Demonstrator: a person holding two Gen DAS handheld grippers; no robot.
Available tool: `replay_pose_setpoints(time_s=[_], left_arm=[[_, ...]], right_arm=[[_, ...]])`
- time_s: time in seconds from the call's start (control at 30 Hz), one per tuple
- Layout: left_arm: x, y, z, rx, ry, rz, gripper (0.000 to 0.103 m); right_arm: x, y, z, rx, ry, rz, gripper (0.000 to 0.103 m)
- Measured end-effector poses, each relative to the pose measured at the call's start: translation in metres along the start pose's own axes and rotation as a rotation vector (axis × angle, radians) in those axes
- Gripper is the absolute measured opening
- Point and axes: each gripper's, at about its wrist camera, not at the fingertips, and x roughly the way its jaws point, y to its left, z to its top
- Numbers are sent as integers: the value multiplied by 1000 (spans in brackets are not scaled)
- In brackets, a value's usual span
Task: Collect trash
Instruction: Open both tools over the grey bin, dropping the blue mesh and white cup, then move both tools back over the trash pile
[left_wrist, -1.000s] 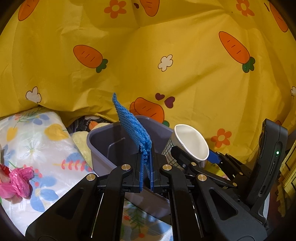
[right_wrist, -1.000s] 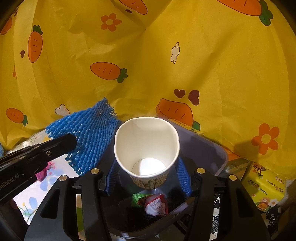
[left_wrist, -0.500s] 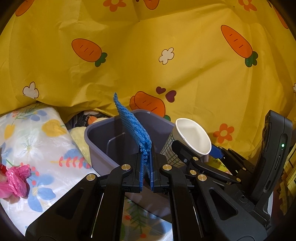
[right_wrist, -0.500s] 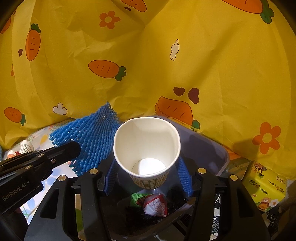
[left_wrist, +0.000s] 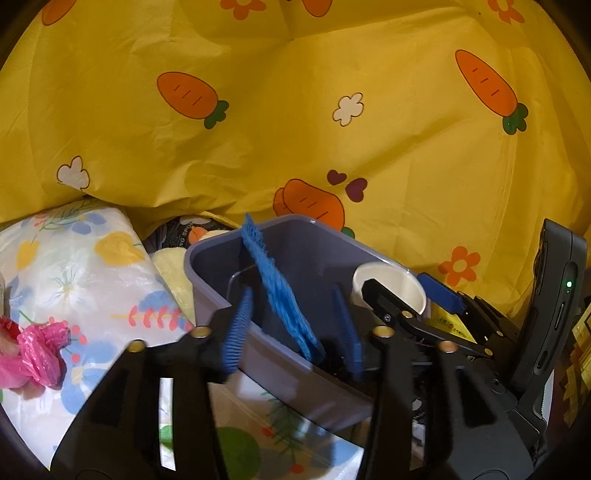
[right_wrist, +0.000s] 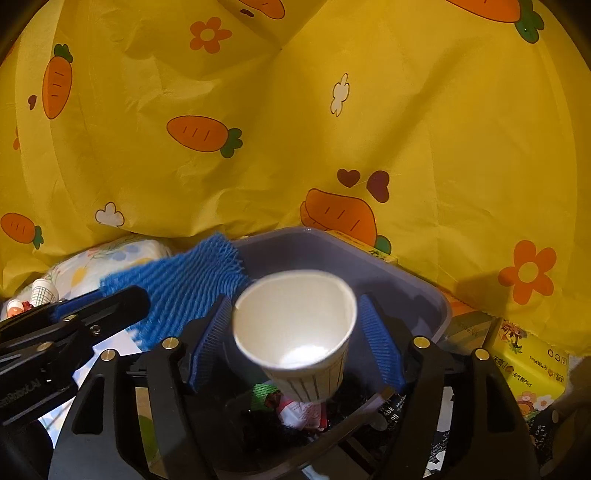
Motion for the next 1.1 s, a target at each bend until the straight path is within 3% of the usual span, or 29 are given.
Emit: replay_pose_setpoints(time_s=[0.07,0.83,0.93,1.1], left_arm=[[-3,5,-1,-20,-17,14,71],[-23,17,-10,-52,-26,62,71],[-33,20,-14,-51,-39,95,74],[-61,33,-27,-60,-73,211,84]], right_arm=[[1,-1,-1,3,5,-3,73],[-8,4,-6,-6,-4,-25,73],[-16,6,-7,-13,-27,-34,73],[-30,9,-11,-17,-59,-45,76]])
